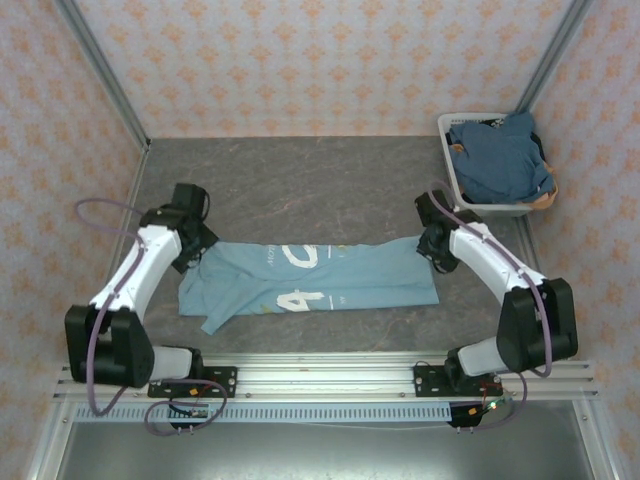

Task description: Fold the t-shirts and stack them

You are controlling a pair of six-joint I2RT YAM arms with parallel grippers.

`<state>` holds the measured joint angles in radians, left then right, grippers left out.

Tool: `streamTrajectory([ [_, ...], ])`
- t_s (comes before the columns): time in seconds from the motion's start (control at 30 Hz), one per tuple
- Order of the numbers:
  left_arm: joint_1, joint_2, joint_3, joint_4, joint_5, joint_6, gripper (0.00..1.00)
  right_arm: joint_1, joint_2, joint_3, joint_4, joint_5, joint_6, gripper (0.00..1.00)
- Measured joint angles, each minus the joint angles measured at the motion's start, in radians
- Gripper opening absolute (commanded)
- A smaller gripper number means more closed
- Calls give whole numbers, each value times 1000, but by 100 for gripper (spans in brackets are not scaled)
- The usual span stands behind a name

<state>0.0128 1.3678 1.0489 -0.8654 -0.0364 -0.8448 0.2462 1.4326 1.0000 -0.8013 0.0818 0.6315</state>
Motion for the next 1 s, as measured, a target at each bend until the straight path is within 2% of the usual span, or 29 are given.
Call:
streamTrajectory([
  [0.1, 74, 160, 81, 64, 53, 36, 62, -8, 100, 75, 51, -61, -8, 48],
  [0.27, 108, 424, 203, 115, 108, 94, 57, -34, 293, 162, 93, -119, -7, 48],
  [0.37, 107, 484, 220, 115, 115, 117, 53, -45, 361, 198, 89, -127, -3, 48],
  [0.43, 107, 492, 221, 115, 116, 125, 50, -47, 381, 214, 85, -127, 0, 44],
  [0.5, 107, 492, 221, 117, 117, 134, 44, -47, 393, 222, 84, -126, 11, 43],
  [0.67, 107, 503, 225, 122, 111, 148, 17, -52, 420, 229, 84, -122, 22, 25],
  [0.83, 110, 554, 238, 122, 102, 165, 0, -65, 473, 257, 74, -92, 31, 2],
  [1.0, 114, 559, 245, 122, 103, 170, 0, -84, 479, 274, 37, -53, 38, 0],
])
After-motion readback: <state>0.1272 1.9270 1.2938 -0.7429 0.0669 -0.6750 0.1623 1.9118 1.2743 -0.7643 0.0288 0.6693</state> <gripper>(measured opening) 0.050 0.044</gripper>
